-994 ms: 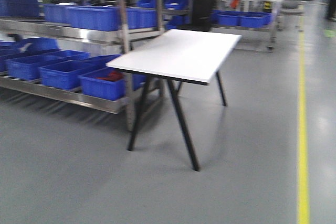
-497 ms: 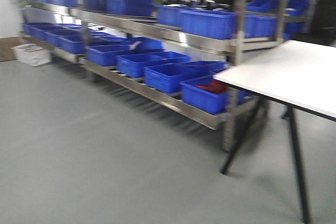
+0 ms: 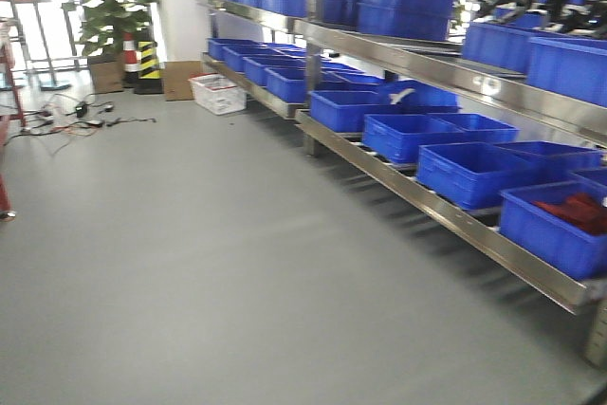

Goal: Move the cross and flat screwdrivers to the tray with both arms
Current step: 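Drive the base past the shelves toward the roller-shelf station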

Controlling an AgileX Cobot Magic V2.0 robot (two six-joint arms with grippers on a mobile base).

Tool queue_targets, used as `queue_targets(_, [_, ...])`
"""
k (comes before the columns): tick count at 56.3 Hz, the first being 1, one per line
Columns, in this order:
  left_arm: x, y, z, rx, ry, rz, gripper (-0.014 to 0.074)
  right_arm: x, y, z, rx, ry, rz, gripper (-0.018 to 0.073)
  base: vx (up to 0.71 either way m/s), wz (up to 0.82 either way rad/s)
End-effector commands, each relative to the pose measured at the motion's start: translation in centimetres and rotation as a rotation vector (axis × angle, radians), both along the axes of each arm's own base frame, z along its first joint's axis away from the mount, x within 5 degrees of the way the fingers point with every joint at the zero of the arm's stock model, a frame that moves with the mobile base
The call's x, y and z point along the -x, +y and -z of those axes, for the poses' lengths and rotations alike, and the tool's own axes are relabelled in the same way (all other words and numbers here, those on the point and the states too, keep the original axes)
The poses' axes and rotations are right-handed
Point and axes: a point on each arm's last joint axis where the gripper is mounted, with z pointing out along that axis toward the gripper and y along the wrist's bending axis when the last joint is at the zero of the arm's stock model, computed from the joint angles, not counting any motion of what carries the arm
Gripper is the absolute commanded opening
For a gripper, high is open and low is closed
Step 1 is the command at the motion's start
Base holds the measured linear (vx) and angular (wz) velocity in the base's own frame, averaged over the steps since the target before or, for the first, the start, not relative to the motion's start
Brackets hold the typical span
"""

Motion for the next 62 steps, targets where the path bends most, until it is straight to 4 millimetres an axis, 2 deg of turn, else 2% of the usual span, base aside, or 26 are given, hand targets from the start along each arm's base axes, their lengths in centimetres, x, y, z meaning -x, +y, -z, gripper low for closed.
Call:
queue_targets(1, [-0.18, -0.06, -1.42, 0.031, -0.098, 0.001, 0.0003, -0.07, -0.12, -1.71, -0.027, -0.114, 0.017, -0.0008, 0.49, 0.42])
queue_targets(41, [-0.18, -0.06, -1.42, 0.031, -0.098, 0.001, 0.0003, -0.07, -0.12, -1.71, -0.027, -0.114, 0.017, -0.0008, 0.53, 0.28])
queue_targets(62, [-0.18, -0.06, -1.42, 0.031, -0.098, 0.001, 0.0003, -0.07, -0.12, -1.71, -0.027, -0.114, 0.017, -0.0008, 0.58, 0.1])
